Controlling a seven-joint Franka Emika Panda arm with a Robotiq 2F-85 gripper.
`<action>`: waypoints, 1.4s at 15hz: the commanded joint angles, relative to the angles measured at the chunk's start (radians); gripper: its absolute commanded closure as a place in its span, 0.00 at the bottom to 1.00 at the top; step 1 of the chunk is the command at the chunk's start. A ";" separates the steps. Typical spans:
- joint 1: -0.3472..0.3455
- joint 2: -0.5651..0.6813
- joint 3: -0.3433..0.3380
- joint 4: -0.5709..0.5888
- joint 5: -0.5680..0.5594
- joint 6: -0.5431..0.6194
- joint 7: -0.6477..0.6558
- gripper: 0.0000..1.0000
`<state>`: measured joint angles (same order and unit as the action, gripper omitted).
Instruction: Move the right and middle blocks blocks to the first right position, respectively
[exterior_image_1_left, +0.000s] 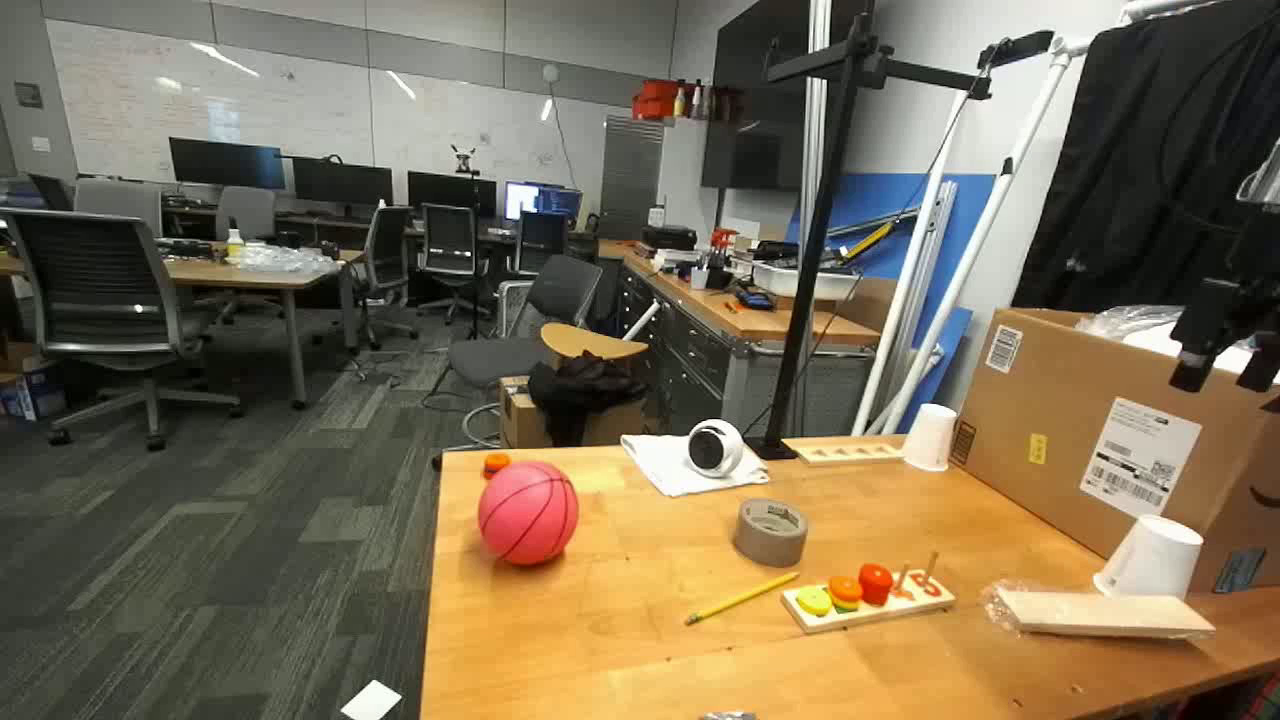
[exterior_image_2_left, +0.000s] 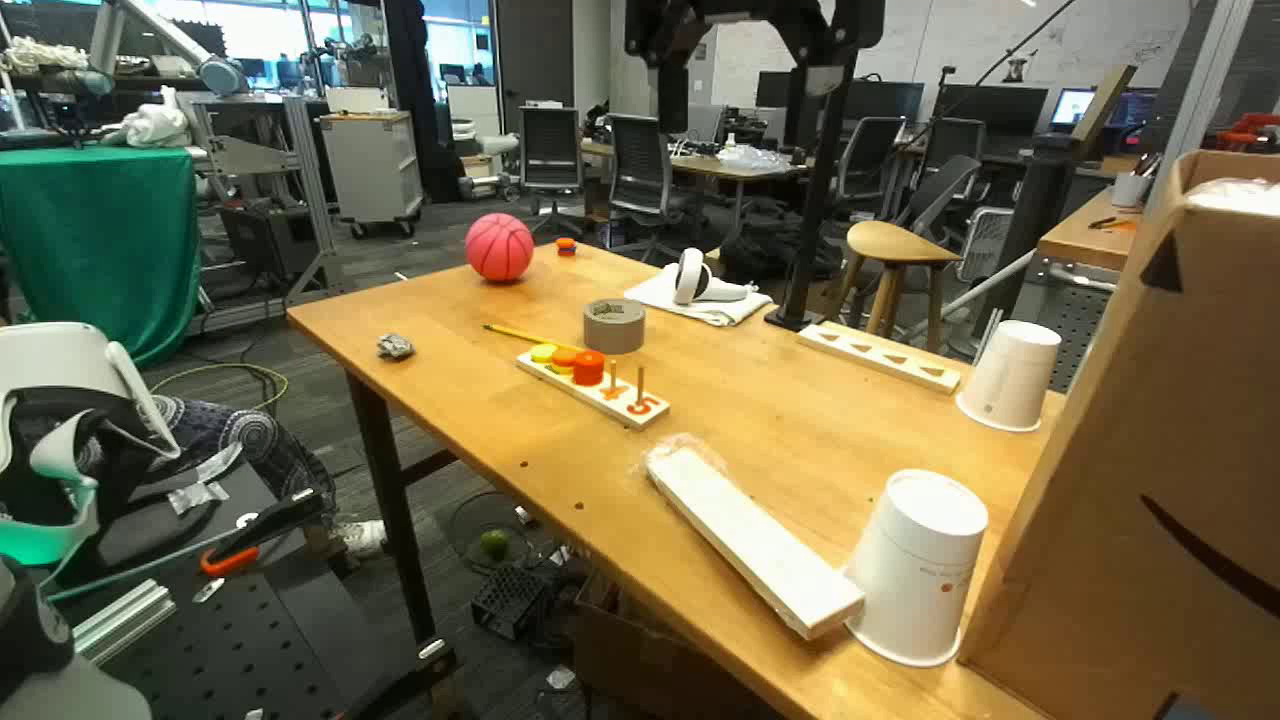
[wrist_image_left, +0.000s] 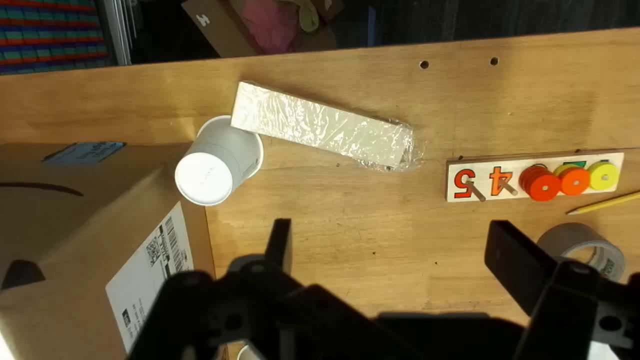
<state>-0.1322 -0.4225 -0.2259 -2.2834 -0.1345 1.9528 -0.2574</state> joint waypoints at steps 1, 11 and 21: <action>-0.006 0.001 0.005 0.007 0.003 -0.003 -0.002 0.00; -0.006 -0.004 0.005 0.017 0.003 -0.003 -0.002 0.00; 0.039 -0.019 0.048 -0.042 0.035 0.062 0.007 0.00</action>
<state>-0.1191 -0.4255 -0.2093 -2.2902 -0.1250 1.9612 -0.2574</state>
